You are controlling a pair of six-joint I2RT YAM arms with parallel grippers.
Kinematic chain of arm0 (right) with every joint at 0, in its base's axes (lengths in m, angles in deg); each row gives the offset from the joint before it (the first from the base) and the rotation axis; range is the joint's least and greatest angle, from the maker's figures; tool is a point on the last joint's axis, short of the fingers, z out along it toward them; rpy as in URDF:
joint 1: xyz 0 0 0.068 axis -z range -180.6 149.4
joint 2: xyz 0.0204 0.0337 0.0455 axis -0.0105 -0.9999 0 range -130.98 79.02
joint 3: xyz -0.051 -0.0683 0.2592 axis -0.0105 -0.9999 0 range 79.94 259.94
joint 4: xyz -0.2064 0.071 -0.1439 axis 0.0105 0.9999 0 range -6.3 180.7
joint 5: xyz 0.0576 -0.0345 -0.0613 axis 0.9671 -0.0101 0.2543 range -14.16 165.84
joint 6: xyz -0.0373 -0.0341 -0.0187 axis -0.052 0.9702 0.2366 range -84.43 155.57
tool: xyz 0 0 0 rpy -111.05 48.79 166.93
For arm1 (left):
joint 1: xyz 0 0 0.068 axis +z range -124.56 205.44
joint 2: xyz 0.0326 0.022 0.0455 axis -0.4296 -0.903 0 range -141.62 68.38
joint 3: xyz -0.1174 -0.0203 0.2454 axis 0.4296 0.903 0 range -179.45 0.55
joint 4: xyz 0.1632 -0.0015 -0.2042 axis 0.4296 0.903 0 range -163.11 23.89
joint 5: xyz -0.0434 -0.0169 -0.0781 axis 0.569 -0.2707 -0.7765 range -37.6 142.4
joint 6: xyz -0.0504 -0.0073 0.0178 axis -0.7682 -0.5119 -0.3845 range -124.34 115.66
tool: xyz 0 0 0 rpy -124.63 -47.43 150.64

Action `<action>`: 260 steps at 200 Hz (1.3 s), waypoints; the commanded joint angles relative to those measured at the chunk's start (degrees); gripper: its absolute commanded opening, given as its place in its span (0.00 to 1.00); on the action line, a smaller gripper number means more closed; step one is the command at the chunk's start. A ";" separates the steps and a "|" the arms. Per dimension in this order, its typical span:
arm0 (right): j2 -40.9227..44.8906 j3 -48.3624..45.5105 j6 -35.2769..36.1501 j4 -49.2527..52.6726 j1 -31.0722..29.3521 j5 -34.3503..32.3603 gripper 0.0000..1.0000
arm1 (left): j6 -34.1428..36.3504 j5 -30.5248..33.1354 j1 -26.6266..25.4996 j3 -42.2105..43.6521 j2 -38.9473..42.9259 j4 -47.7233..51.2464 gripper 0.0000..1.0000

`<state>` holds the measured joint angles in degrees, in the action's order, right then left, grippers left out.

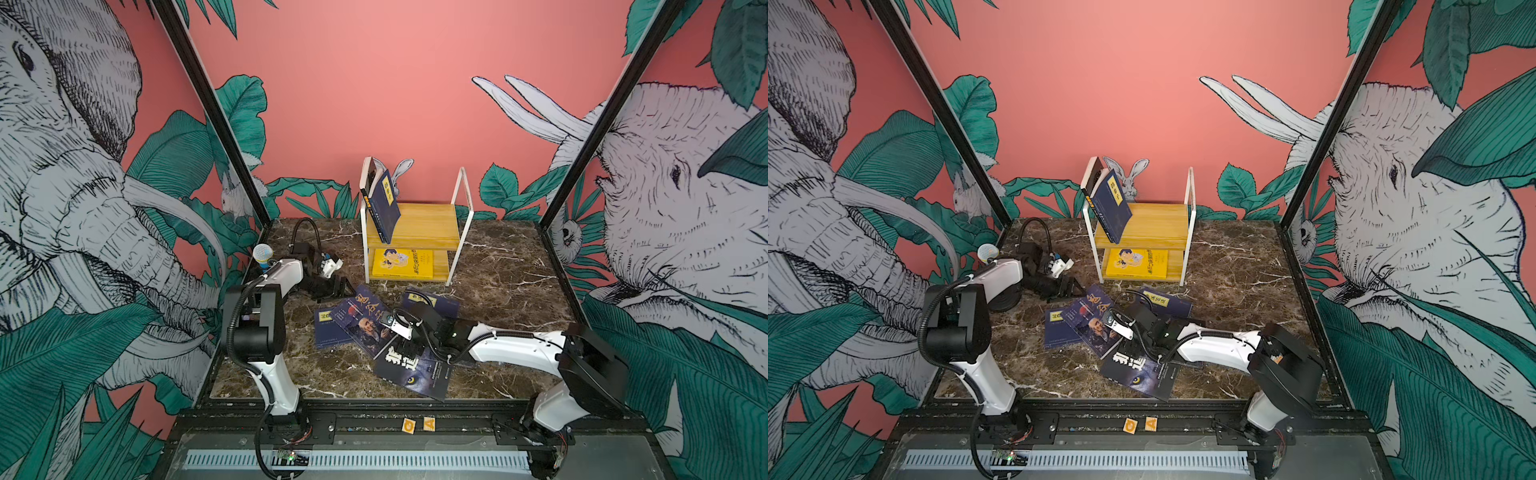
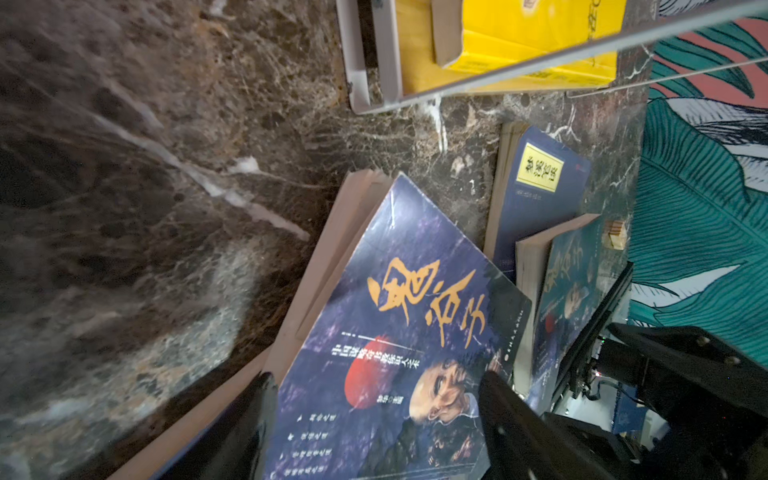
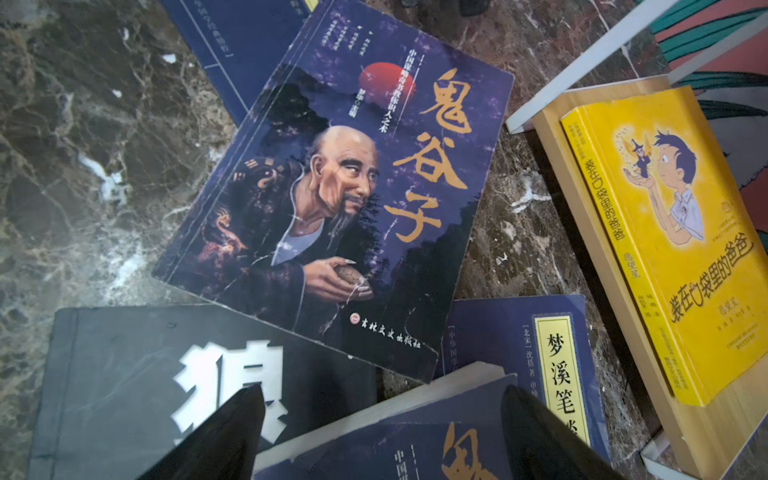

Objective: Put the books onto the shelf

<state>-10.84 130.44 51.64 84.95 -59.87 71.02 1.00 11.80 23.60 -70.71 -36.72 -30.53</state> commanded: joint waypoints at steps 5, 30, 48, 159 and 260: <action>-1.44 1.26 5.93 2.11 -0.55 1.77 0.91 | 5.42 -1.95 -0.22 -3.85 -2.37 6.39 0.78; -3.89 2.50 9.27 3.38 -0.51 0.59 0.92 | 8.54 -1.02 -0.25 -5.16 -3.55 7.81 0.80; -5.68 3.29 10.71 3.10 -0.50 -0.31 0.92 | 10.89 0.39 -0.27 -7.12 -5.06 9.70 0.82; -12.04 3.93 10.65 -3.44 -0.14 -3.60 0.92 | 13.27 -1.70 -1.34 -11.53 -11.38 13.39 0.70; -12.50 3.66 9.55 -7.14 0.65 -4.10 0.92 | 10.26 -9.45 -2.07 -6.97 -2.40 11.62 0.41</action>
<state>-21.36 134.20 61.48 80.32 -59.91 68.79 11.78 8.50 22.68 -80.02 -42.93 -21.52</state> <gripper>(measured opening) 0.920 0.427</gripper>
